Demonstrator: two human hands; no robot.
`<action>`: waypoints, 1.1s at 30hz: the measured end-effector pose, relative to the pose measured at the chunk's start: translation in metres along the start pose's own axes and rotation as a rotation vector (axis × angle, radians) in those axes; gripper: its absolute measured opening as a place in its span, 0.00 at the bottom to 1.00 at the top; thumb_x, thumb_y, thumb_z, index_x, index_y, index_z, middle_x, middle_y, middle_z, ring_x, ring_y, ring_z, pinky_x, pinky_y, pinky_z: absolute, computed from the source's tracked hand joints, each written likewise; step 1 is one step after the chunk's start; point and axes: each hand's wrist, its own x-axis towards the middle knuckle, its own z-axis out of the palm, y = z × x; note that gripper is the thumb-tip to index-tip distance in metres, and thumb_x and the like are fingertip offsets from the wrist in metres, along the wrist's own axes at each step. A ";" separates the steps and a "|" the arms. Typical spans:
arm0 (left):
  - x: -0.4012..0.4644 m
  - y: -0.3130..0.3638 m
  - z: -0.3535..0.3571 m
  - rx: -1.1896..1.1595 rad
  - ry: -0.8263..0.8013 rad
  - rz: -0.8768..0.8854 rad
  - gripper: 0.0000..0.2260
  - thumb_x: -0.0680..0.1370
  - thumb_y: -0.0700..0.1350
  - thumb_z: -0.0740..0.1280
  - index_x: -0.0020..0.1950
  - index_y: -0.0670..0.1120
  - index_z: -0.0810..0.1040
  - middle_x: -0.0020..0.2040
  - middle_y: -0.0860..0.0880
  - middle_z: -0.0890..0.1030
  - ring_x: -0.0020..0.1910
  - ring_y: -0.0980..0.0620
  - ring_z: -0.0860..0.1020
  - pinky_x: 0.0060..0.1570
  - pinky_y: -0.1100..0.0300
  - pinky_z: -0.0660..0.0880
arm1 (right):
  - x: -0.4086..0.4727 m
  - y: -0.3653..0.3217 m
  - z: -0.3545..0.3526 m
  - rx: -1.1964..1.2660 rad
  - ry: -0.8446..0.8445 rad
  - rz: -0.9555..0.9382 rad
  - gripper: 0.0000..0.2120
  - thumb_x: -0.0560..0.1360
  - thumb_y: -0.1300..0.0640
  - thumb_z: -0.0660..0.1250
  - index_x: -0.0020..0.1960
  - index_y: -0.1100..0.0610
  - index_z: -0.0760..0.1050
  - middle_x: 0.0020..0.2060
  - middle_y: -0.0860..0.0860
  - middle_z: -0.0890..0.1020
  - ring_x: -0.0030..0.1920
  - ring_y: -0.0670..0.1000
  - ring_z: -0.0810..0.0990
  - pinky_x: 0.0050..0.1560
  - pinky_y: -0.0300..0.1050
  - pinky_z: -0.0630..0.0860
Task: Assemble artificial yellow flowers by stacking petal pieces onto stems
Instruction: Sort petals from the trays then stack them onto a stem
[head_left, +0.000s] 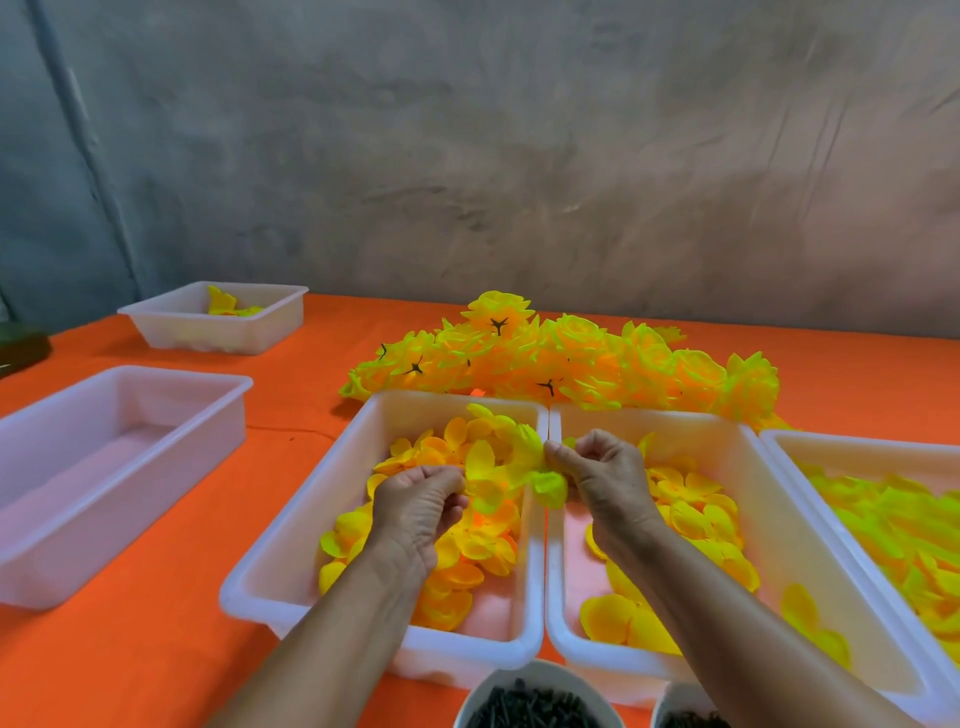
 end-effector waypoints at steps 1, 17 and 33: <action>0.000 0.000 0.000 0.010 0.020 0.012 0.08 0.72 0.29 0.66 0.36 0.39 0.76 0.21 0.50 0.75 0.18 0.58 0.72 0.19 0.70 0.69 | 0.000 0.000 0.000 -0.004 0.036 0.003 0.17 0.71 0.68 0.70 0.31 0.57 0.66 0.24 0.53 0.74 0.22 0.46 0.75 0.20 0.34 0.67; 0.007 -0.006 -0.007 0.782 0.232 0.229 0.10 0.73 0.42 0.68 0.53 0.42 0.81 0.47 0.41 0.82 0.49 0.40 0.79 0.49 0.52 0.76 | -0.014 -0.057 -0.015 -0.104 -0.022 0.115 0.10 0.74 0.59 0.70 0.36 0.57 0.72 0.33 0.55 0.77 0.22 0.44 0.76 0.21 0.33 0.70; -0.107 0.032 0.046 0.256 -0.341 0.140 0.05 0.72 0.39 0.72 0.37 0.45 0.78 0.28 0.52 0.78 0.29 0.55 0.73 0.35 0.62 0.70 | -0.073 -0.107 -0.030 -0.123 -0.202 0.084 0.06 0.71 0.59 0.72 0.41 0.57 0.75 0.39 0.57 0.81 0.36 0.53 0.79 0.39 0.45 0.75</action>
